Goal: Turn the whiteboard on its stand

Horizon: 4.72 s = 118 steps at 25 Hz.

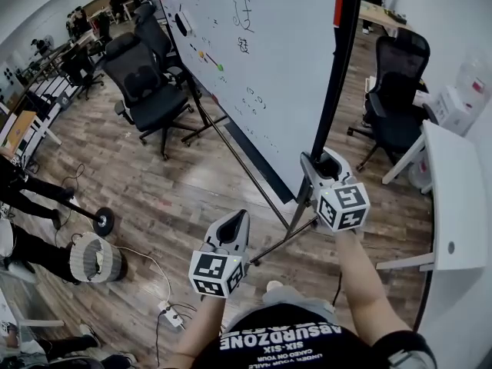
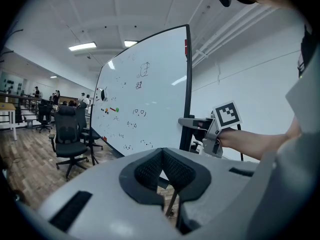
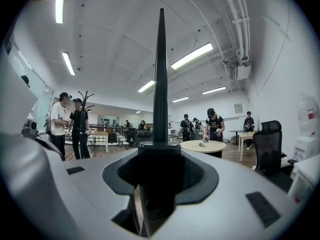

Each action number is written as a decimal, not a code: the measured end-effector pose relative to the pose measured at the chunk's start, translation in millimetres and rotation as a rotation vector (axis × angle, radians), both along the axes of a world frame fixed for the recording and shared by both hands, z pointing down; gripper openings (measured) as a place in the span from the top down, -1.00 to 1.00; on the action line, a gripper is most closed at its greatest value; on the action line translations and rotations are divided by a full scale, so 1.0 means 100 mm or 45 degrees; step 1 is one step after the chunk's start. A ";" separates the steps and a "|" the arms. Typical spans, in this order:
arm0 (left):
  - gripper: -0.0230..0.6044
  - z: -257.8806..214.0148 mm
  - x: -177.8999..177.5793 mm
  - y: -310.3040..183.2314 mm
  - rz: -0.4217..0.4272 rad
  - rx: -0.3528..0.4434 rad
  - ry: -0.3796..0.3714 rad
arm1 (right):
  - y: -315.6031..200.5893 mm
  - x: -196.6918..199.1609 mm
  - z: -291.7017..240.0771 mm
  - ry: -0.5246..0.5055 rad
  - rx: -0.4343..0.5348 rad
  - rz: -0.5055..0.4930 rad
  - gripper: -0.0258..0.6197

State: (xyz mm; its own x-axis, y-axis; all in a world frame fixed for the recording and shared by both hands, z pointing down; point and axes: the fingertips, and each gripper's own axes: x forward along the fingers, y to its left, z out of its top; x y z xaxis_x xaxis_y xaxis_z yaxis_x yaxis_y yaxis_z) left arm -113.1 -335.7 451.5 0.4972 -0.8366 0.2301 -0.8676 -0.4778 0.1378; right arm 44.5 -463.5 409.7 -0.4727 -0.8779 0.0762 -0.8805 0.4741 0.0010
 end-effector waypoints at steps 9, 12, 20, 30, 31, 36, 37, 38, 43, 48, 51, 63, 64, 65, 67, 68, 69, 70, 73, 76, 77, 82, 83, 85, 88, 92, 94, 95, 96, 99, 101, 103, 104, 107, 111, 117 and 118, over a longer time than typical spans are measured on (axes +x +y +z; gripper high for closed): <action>0.91 -0.03 -0.05 0.16 -0.002 -0.001 0.001 | 0.09 -0.01 -0.03 0.001 0.006 0.004 0.41; 0.91 -0.05 -0.08 0.21 0.000 -0.004 0.000 | 0.13 0.00 -0.05 -0.003 0.009 0.011 0.41; 0.91 -0.07 -0.21 0.38 -0.030 -0.010 0.007 | 0.29 -0.01 -0.11 -0.002 0.014 0.021 0.41; 0.91 -0.12 -0.39 0.55 -0.135 0.003 0.038 | 0.46 -0.06 -0.17 0.008 0.009 0.000 0.41; 0.91 -0.12 -0.40 0.56 -0.145 0.005 0.042 | 0.48 -0.05 -0.18 0.010 0.010 -0.003 0.41; 0.91 -0.07 -0.46 0.73 -0.196 0.011 0.055 | 0.56 -0.05 -0.19 0.013 0.027 -0.011 0.41; 0.91 -0.05 -0.48 0.77 -0.207 0.011 0.055 | 0.58 -0.06 -0.18 0.013 0.027 -0.012 0.41; 0.91 -0.05 -0.50 0.81 -0.216 0.010 0.054 | 0.60 -0.06 -0.18 0.013 0.027 -0.014 0.41; 0.91 -0.11 -0.52 0.98 -0.242 0.022 0.049 | 0.67 -0.06 -0.18 0.029 0.014 -0.025 0.41; 0.91 -0.12 -0.38 1.18 -0.237 0.037 0.039 | 0.78 -0.01 -0.10 0.037 0.002 -0.032 0.41; 0.91 -0.17 -0.32 1.30 -0.234 0.032 0.036 | 0.81 0.01 -0.14 0.042 -0.009 -0.029 0.41; 0.91 0.14 -0.21 1.92 -0.303 -0.055 0.054 | 0.98 0.22 -0.11 0.043 -0.013 -0.027 0.41; 0.91 0.14 -0.18 1.95 -0.307 -0.055 0.054 | 0.99 0.24 -0.11 0.043 -0.014 -0.029 0.41; 0.91 0.14 -0.16 1.97 -0.309 -0.055 0.054 | 1.00 0.26 -0.11 0.046 -0.017 -0.033 0.41; 0.91 0.14 -0.14 2.02 -0.312 -0.056 0.054 | 1.03 0.25 -0.10 0.053 -0.028 -0.046 0.41; 0.91 0.13 -0.14 2.04 -0.312 -0.056 0.055 | 1.04 0.24 -0.11 0.055 -0.033 -0.051 0.41; 0.91 0.12 -0.15 2.07 -0.312 -0.057 0.057 | 1.06 0.22 -0.12 0.056 -0.036 -0.052 0.41; 0.91 0.11 -0.16 2.09 -0.312 -0.058 0.059 | 1.07 0.21 -0.14 0.057 -0.038 -0.052 0.41; 0.91 0.12 -0.15 2.15 -0.318 -0.067 0.071 | 1.12 0.21 -0.18 0.057 -0.043 -0.055 0.41; 0.91 0.15 -0.13 2.26 -0.327 -0.077 0.087 | 1.17 0.23 -0.18 0.064 -0.053 -0.059 0.41; 0.91 0.15 -0.14 2.30 -0.330 -0.081 0.093 | 1.20 0.22 -0.19 0.068 -0.058 -0.061 0.41; 0.91 0.31 -0.03 2.53 -0.348 -0.093 0.099 | 1.33 0.39 -0.11 0.066 -0.073 -0.083 0.41; 0.91 0.35 0.02 2.56 -0.352 -0.096 0.098 | 1.34 0.44 -0.10 0.064 -0.074 -0.085 0.41; 0.91 0.40 0.10 2.63 -0.360 -0.105 0.098 | 1.36 0.52 -0.08 0.063 -0.083 -0.088 0.41; 0.91 0.41 0.18 2.74 -0.363 -0.110 0.098 | 1.40 0.55 -0.07 0.073 -0.108 -0.099 0.41; 0.91 0.40 0.20 2.88 -0.351 -0.115 0.098 | 1.47 0.51 -0.12 0.084 -0.125 -0.101 0.41; 0.91 0.39 0.25 2.94 -0.347 -0.115 0.093 | 1.51 0.54 -0.11 0.083 -0.131 -0.099 0.41; 0.91 0.39 0.28 2.96 -0.345 -0.113 0.092 | 1.52 0.57 -0.10 0.082 -0.132 -0.098 0.41; 0.91 0.38 0.30 2.97 -0.345 -0.111 0.091 | 1.54 0.60 -0.10 0.082 -0.132 -0.098 0.41; 0.91 0.36 0.33 3.00 -0.344 -0.107 0.090 | 1.60 0.63 -0.11 0.081 -0.130 -0.100 0.41; 0.91 0.34 0.35 3.01 -0.342 -0.102 0.094 | 1.64 0.63 -0.12 0.081 -0.126 -0.103 0.41; 0.91 0.32 0.36 3.02 -0.335 -0.096 0.098 | 1.70 0.64 -0.13 0.082 -0.121 -0.109 0.41; 0.91 0.32 0.36 3.02 -0.331 -0.096 0.097 | 1.72 0.64 -0.14 0.081 -0.118 -0.113 0.41; 0.91 0.31 0.37 2.98 -0.329 -0.103 0.097 | 1.77 0.67 -0.14 0.079 -0.118 -0.115 0.41; 0.91 0.28 0.47 2.94 -0.323 -0.094 0.098 | 1.83 0.72 -0.14 0.081 -0.117 -0.126 0.41; 0.91 0.28 0.61 2.97 -0.309 -0.091 0.098 | 1.96 0.84 -0.13 0.078 -0.111 -0.132 0.41; 0.91 0.28 0.62 2.98 -0.309 -0.092 0.098 | 1.98 0.85 -0.13 0.078 -0.111 -0.133 0.41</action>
